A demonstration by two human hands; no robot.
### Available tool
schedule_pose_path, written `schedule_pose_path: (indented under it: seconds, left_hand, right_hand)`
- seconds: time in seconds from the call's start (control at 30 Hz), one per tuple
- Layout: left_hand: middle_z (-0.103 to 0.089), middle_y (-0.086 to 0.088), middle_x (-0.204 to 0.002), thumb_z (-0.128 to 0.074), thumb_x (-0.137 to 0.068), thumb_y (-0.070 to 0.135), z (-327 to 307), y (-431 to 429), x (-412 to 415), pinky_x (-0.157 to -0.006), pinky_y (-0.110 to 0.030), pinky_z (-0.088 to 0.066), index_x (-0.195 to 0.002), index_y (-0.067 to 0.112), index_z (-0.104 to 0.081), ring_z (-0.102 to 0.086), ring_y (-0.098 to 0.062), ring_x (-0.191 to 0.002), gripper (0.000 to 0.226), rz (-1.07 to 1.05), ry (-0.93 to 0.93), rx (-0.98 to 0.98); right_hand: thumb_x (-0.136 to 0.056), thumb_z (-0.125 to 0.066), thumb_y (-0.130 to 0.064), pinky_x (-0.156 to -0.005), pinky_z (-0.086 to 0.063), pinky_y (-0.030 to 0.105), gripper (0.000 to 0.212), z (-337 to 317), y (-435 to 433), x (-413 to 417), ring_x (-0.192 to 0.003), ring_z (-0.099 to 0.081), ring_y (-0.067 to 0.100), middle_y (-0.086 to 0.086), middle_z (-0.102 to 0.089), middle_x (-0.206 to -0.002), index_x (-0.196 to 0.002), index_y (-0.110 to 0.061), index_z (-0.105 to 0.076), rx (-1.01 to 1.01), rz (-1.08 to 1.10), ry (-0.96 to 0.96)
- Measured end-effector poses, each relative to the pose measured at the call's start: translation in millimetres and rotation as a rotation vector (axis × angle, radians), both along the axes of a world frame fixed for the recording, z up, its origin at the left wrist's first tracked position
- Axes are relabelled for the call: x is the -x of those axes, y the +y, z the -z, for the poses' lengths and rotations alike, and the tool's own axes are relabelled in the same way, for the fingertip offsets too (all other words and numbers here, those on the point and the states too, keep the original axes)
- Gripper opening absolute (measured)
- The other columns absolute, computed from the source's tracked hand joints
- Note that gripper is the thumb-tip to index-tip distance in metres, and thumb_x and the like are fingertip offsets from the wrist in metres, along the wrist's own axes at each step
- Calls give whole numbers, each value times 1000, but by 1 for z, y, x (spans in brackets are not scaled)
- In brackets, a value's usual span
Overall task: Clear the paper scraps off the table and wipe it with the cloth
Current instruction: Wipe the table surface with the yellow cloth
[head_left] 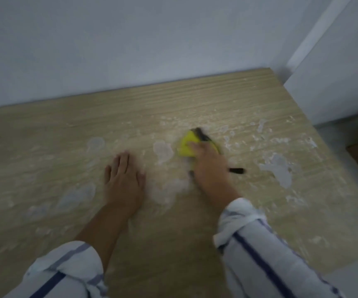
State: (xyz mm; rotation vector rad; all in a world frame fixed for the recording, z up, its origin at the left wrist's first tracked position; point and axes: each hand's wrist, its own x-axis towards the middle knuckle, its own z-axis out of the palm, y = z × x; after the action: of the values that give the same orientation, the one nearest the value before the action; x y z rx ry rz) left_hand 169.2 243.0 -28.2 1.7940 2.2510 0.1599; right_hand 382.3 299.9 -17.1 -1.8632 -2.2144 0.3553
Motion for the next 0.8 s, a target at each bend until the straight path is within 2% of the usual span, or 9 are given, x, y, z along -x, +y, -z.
schedule_pose_path:
  seconds: [0.17,0.27,0.3,0.37,0.43,0.6,0.67,0.73,0.8]
  left_hand:
    - [-4,-6,-159,-23,-98,35,-4,-30,-2,-118,-40,1,-149,10,-5,2,-22,-146,59,29,-25,20]
    - [-1,-4,-159,-21,-99,36,-5,-46,-5,-118,-39,3,-149,12,-3,4,-20,-146,59,65,-13,34]
    - [-1,-4,-159,-21,-99,36,-5,-51,-5,-118,-39,2,-149,12,-3,4,-20,-146,58,75,-10,37]
    - [-2,-3,-159,-21,-99,37,-5,-60,-6,-118,-40,1,-150,14,-6,3,-19,-146,57,83,-22,37]
    - [-3,-4,-159,-21,-99,37,-5,-70,-6,-118,-40,1,-150,14,-8,3,-20,-146,57,79,-29,40]
    - [-1,-8,-159,-22,-98,35,-4,-91,-8,-119,-41,2,-149,9,-4,5,-23,-146,60,105,0,37]
    - [0,-7,-159,-20,-98,36,-3,-99,-11,-119,-41,2,-149,9,-1,5,-22,-146,60,111,-8,30]
    - [1,-6,-159,-19,-99,36,-4,-106,-19,-119,-41,3,-149,9,-1,6,-21,-146,60,137,-23,24]
    - [1,-5,-159,-20,-99,35,-5,-112,-28,-118,-40,3,-149,11,-2,6,-20,-146,59,160,-48,16]
  right_hand:
    - [-89,-45,-10,-89,-47,45,51,-15,-21,-104,-108,-51,39,14,-35,-139,-138,-23,-37,90,636,51]
    - [-89,-43,-7,-66,-45,7,39,-27,-35,-29,-88,-58,21,-6,-52,-103,-126,-21,-47,-24,491,102]
    - [-90,-43,-7,-66,-44,7,37,-27,-46,10,-89,-59,22,-6,-53,-100,-124,-20,-49,-81,317,102]
    - [-87,-47,-11,-81,-50,32,41,-22,-82,76,-101,-57,33,8,-52,-124,-127,-20,-49,-20,-91,63]
    - [-86,-49,-17,-87,-47,44,50,-10,-107,81,-107,-54,39,13,-38,-142,-135,-23,-42,91,-218,31]
    - [-87,-47,-12,-92,-47,46,49,1,-122,-63,-114,-51,35,9,-42,-139,-134,-25,-42,35,313,-22]
    - [-87,-50,-12,-97,-43,46,51,-7,-121,-117,-122,-45,37,12,-37,-143,-136,-20,-41,121,548,-7]
    - [-86,-54,-13,-96,-44,42,48,-15,-122,-113,-121,-46,35,12,-42,-137,-132,-19,-46,145,621,67]
    - [-88,-49,-14,-88,-46,36,31,-23,-133,-56,-110,-55,29,4,-55,-118,-118,-23,-55,38,449,94]
